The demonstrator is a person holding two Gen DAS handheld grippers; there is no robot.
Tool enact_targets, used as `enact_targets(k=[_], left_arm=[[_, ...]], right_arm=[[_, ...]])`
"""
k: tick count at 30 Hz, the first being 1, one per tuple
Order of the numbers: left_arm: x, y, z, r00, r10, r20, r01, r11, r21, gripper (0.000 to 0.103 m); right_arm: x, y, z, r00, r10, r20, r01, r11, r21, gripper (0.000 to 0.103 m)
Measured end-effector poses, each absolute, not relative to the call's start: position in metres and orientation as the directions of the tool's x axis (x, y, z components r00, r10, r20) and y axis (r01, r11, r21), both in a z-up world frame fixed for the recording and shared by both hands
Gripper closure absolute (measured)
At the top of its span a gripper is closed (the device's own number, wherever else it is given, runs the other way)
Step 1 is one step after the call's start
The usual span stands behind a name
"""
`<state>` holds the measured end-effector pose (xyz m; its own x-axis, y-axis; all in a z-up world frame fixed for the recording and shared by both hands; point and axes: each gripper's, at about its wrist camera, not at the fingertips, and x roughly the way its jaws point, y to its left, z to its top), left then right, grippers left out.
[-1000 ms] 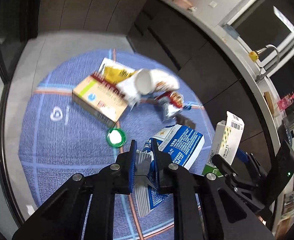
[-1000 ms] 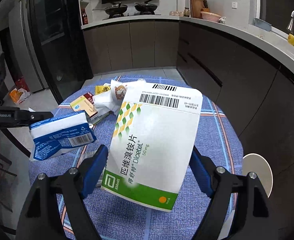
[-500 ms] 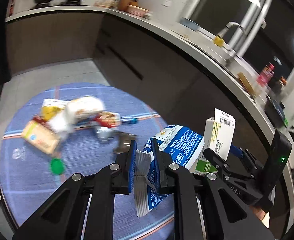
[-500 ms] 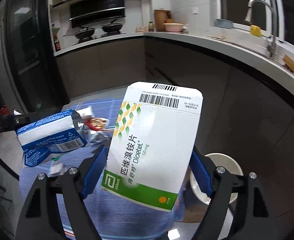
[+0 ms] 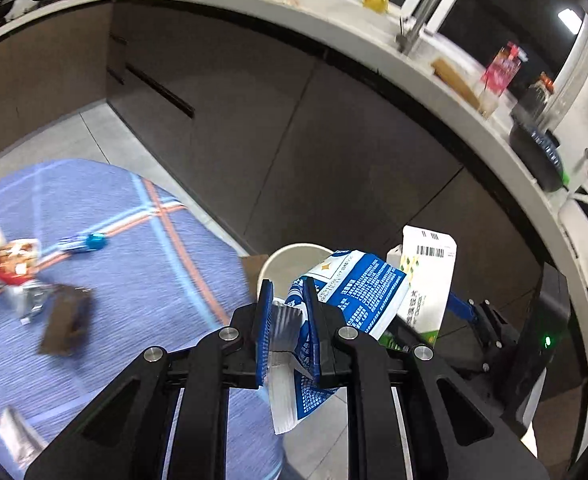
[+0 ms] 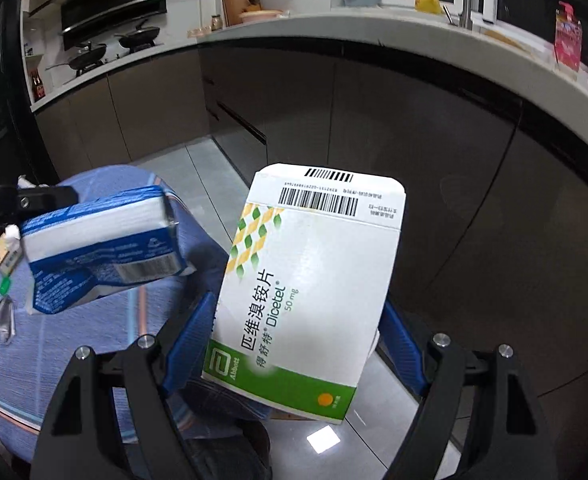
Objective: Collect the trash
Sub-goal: 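Carry both items to the white bin and open both tools over it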
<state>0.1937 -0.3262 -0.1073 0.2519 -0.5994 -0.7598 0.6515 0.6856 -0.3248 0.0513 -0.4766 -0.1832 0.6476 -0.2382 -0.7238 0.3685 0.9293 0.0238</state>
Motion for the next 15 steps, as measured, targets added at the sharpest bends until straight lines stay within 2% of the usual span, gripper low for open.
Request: enact_targets(k=[5, 15], left_arm=[[0.203, -0.373, -0.144, 0.236, -0.551, -0.800, 0.647, 0.704, -0.294, 0.089], [0.213, -0.435, -0.203, 0.266, -0.404, -0.875, 0.633, 0.758, -0.158, 0.089]], right_arm=[[0.057, -0.498, -0.222, 0.609, -0.187, -0.771, 0.357, 0.933, 0.055, 0.023], [0.080, -0.530, -0.290, 0.515, -0.105, -0.851, 0.363, 0.926, 0.106, 0.023]])
